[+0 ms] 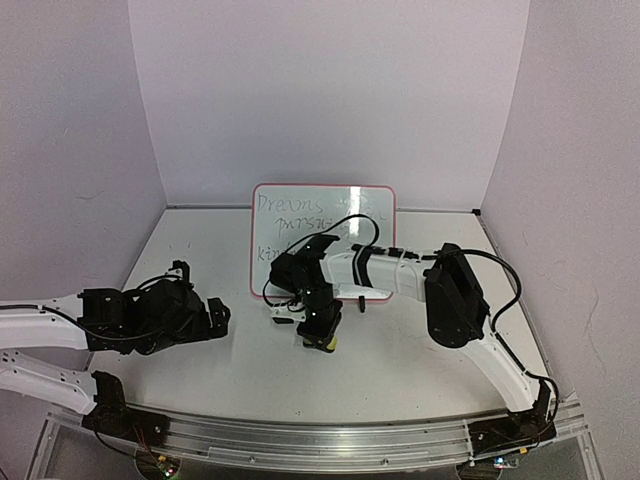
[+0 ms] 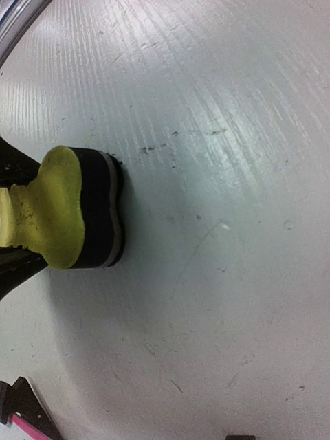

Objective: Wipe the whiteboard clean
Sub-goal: Pick up the whiteboard eraser from the center of the board, then move the whiteboard to the center of the board.

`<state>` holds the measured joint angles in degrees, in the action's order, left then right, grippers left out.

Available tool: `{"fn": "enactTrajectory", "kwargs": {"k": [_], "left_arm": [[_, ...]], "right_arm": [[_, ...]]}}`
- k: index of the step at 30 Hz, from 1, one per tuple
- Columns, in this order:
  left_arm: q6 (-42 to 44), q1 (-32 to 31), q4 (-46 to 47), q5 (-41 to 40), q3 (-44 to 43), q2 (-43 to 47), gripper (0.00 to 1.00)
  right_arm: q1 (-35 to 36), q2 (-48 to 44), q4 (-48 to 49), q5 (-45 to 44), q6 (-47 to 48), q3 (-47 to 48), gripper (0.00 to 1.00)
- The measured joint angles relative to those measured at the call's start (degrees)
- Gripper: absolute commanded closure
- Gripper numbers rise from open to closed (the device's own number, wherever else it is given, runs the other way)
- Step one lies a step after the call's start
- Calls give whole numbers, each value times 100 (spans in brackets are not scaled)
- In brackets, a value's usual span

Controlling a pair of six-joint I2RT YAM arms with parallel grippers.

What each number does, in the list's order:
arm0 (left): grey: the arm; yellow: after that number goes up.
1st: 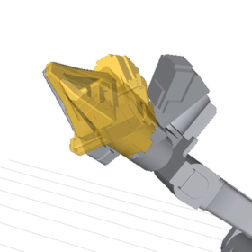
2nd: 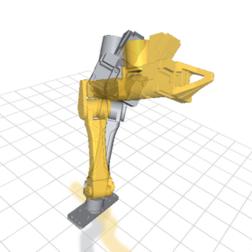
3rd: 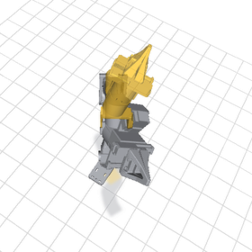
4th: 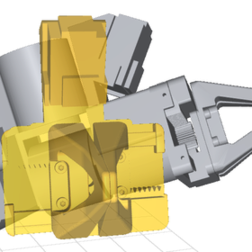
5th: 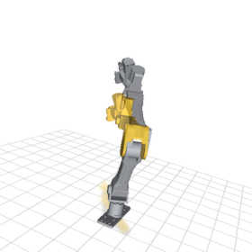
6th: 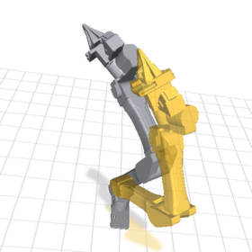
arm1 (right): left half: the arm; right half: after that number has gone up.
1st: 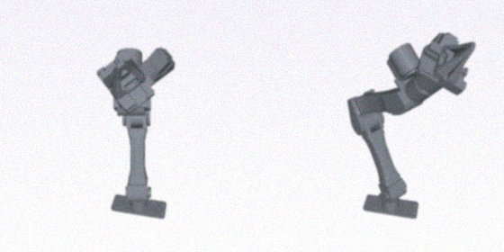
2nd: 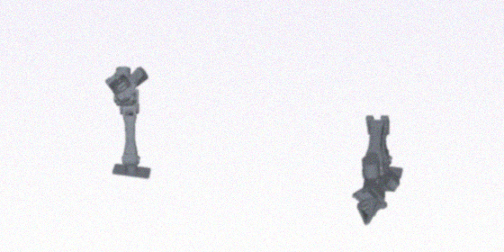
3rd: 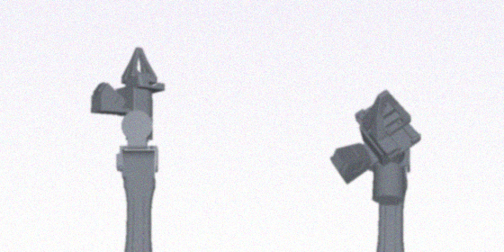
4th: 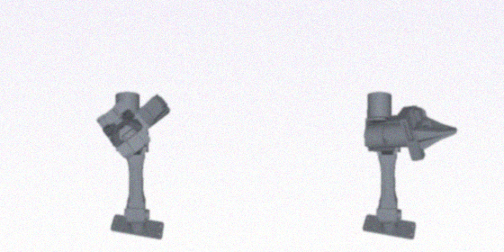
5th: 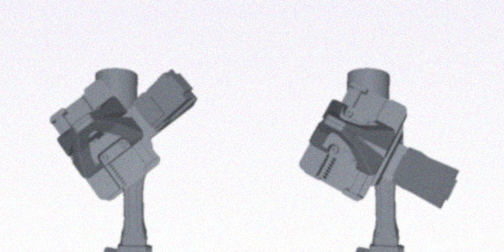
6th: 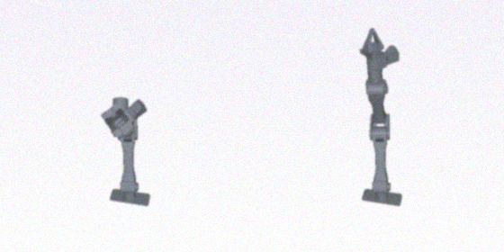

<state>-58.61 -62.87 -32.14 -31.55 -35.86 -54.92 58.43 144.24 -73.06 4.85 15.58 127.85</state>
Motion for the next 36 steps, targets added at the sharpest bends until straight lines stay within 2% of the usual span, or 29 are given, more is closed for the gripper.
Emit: {"fn": "enactTrajectory", "kwargs": {"k": [7,9,12,16,23,29,32,36], "left_arm": [[48,110,6,-30,0,-2,0],[179,341,47,-11,0,-1,0],[604,1152,394,354,1,41,0],[1479,2619,1467,1319,-17,73,0],[2419,3528,3354,3576,-438,-1304,0],[2771,3549,4209,4936,-825,-2486,0],[2785,3226,4323,4947,-922,-2738,0],[2803,2406,4315,4629,-1310,-3254,0]], "right_arm": [[0,-88,182,64,-134,-129,98],[0,-296,369,44,-269,-395,99],[0,-873,685,-84,-570,-965,100],[0,-2127,1247,-361,-1095,-1893,100],[0,-4408,2071,-1176,-2023,-3102,100],[0,-5482,2421,-1804,-2581,-4011,100],[0,-5651,2460,-2038,-2772,-4347,100],[0,-5750,2521,-2331,-2958,-4624,100]]}}
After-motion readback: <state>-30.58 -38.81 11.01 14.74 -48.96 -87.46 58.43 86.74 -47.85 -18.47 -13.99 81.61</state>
